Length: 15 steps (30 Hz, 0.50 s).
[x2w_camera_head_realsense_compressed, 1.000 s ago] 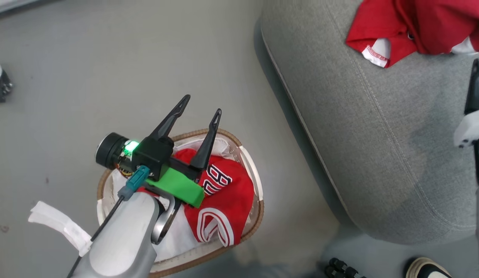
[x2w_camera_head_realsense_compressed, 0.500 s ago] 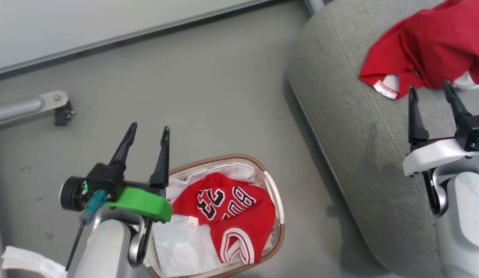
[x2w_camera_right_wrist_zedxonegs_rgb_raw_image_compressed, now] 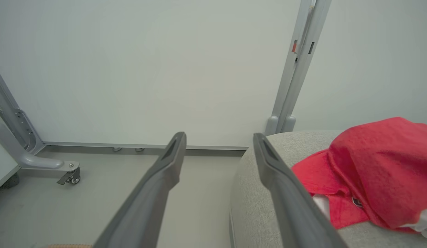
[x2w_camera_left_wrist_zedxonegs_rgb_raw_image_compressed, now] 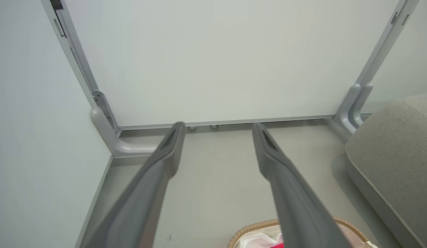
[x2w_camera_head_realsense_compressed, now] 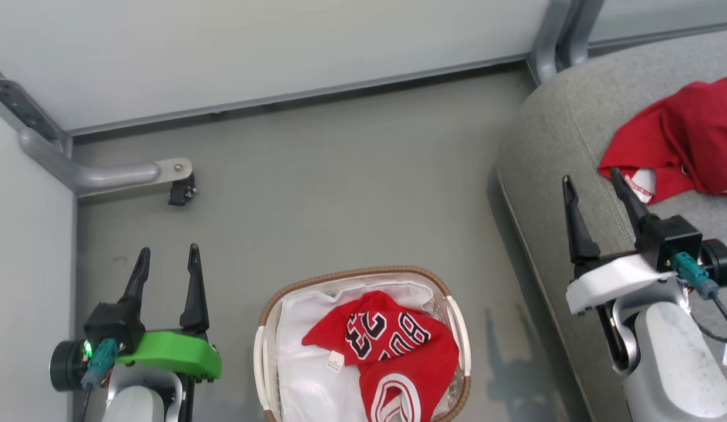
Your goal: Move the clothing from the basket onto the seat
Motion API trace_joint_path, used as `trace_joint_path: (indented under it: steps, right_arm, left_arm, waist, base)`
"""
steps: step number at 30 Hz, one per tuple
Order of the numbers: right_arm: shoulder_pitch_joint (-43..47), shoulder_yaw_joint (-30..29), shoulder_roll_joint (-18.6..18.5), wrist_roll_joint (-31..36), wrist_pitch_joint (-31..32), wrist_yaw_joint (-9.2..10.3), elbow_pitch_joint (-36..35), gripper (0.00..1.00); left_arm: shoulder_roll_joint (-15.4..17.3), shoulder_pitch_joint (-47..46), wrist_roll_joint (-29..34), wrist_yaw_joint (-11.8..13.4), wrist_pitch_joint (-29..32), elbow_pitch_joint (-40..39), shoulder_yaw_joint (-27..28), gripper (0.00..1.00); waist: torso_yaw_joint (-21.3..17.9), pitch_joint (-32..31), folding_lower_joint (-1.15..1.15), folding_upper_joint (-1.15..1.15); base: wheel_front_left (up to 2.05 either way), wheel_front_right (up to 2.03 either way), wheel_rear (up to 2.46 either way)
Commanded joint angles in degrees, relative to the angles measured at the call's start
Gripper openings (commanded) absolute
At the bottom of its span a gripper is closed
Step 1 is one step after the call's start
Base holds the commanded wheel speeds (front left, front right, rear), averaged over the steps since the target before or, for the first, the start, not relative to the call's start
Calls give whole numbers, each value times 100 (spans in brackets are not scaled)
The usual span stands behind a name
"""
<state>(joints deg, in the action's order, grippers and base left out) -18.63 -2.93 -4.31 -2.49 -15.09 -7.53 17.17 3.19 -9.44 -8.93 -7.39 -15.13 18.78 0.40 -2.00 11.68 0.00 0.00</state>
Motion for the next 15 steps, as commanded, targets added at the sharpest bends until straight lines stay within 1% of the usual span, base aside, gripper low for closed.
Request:
trace_joint_path:
  steps: [1,7,15]
  right_arm:
    - [147,24,5,-32,-10,8,31,100]
    - [439,118,46,-78,-10,8,100,100]
    - [676,168,73,-115,-10,8,171,100]
  left_arm:
    - [-6,149,84,-11,-3,-30,65,100]
    - [-23,423,105,-15,-4,-71,186,100]
    - [-21,672,-133,-16,-3,-118,23,100]
  waist:
    - [213,-272,0,0]
    - [223,-501,0,0]
    - [172,-660,0,0]
  base:
    - [0,0,0]
    - [0,0,0]
    - [0,0,0]
